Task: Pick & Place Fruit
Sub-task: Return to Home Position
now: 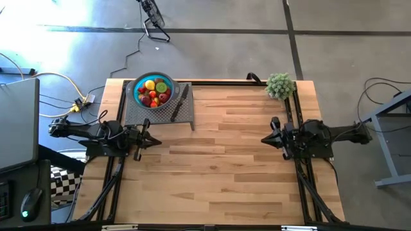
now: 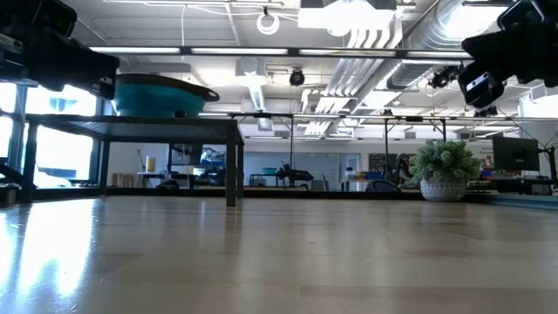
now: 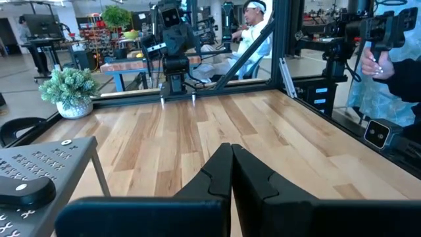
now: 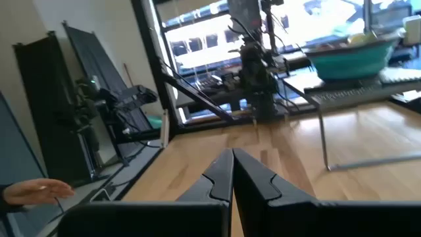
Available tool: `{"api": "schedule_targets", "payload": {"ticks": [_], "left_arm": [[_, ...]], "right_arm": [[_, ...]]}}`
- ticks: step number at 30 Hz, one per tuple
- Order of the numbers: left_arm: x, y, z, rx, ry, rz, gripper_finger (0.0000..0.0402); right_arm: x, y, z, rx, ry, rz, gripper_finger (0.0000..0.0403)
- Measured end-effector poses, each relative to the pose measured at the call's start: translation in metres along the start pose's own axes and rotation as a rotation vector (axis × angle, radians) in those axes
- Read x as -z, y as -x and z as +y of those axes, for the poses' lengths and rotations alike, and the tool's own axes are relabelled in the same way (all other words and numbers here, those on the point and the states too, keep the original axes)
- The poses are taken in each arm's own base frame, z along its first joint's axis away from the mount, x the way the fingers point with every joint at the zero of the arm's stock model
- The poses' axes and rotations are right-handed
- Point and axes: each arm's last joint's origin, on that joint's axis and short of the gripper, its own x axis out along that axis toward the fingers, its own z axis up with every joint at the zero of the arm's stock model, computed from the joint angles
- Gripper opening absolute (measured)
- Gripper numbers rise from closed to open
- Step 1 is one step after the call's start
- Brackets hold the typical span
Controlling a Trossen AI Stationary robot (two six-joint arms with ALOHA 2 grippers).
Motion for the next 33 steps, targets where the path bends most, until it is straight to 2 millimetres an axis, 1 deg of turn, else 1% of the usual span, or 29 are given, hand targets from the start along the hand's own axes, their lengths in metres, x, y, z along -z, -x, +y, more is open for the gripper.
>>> {"api": "schedule_targets", "payload": {"ticks": [5,10,20,26,33], "left_arm": [[0.000,0.000,0.000,0.000,0.000,0.000,0.0000],[0.000,0.000,0.000,0.000,0.000,0.000,0.0000],[0.000,0.000,0.000,-0.001,0.000,0.000,0.0000],[0.000,0.000,0.000,0.000,0.000,0.000,0.0000],[0.000,0.000,0.000,0.000,0.000,0.000,0.0000]], "right_arm": [[0.007,0.000,-0.007,0.011,-0.020,0.025,0.0002],[0.008,0.000,-0.010,-0.008,-0.026,0.038,0.0002],[0.010,-0.001,-0.012,-0.018,0.083,0.071,0.0002],[0.013,-0.003,-0.013,-0.010,0.080,0.109,0.0002],[0.014,-0.003,-0.013,-0.009,0.081,0.113,0.0002]]}}
